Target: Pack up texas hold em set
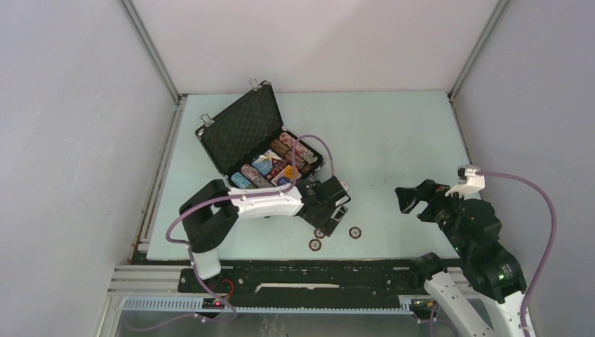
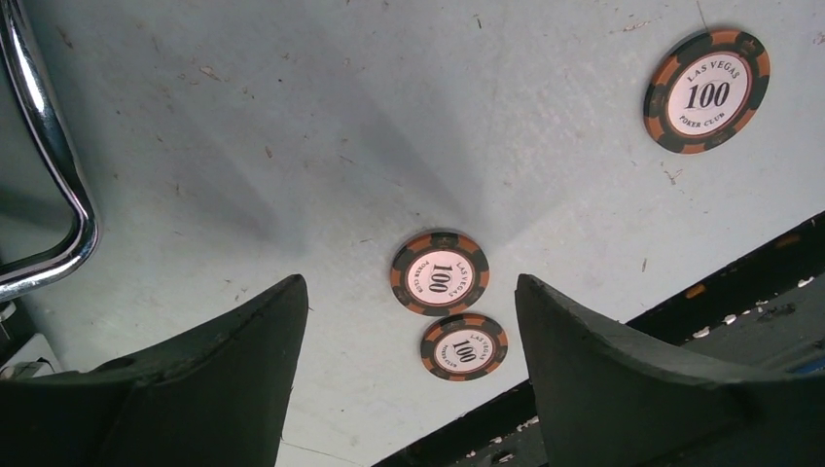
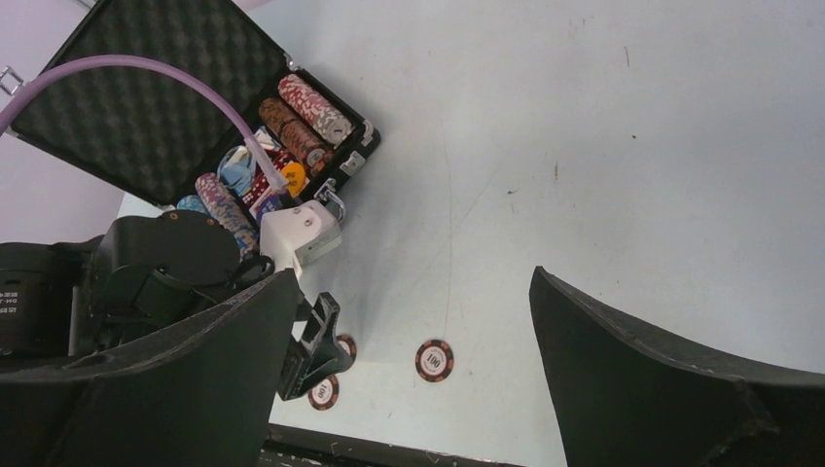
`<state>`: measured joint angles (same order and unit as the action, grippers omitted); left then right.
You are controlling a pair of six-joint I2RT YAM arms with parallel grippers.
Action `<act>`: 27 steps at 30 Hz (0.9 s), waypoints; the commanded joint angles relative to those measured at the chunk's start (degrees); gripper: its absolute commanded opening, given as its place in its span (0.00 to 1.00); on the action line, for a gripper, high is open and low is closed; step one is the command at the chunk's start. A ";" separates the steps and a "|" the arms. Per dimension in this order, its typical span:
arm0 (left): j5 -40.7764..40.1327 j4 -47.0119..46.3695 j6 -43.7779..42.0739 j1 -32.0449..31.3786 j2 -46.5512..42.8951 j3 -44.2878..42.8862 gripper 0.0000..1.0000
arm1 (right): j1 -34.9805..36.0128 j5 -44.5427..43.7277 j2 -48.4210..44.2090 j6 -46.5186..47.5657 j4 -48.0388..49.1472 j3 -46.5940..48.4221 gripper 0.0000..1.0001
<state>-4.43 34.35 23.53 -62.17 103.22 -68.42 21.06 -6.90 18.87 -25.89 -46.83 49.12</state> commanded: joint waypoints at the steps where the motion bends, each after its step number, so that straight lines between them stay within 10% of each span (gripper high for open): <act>1: -0.85 -0.83 -0.02 0.39 -3.06 1.42 0.84 | 0.36 1.23 1.10 1.15 2.10 -0.17 0.99; 14: 3.78 -1.96 -0.11 18.15 -38.68 13.90 0.98 | 1.31 12.76 19.92 -1.73 -3.30 3.38 0.99; 27: -4.12 4.47 -14.56 26.86 -51.90 -0.43 1.00 | 26.68 -2.50 52.73 -16.45 -2.62 5.97 0.99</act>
<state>-5.80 37.93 15.22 -35.59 50.61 -64.90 45.45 -4.29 67.00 -36.21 -49.04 52.21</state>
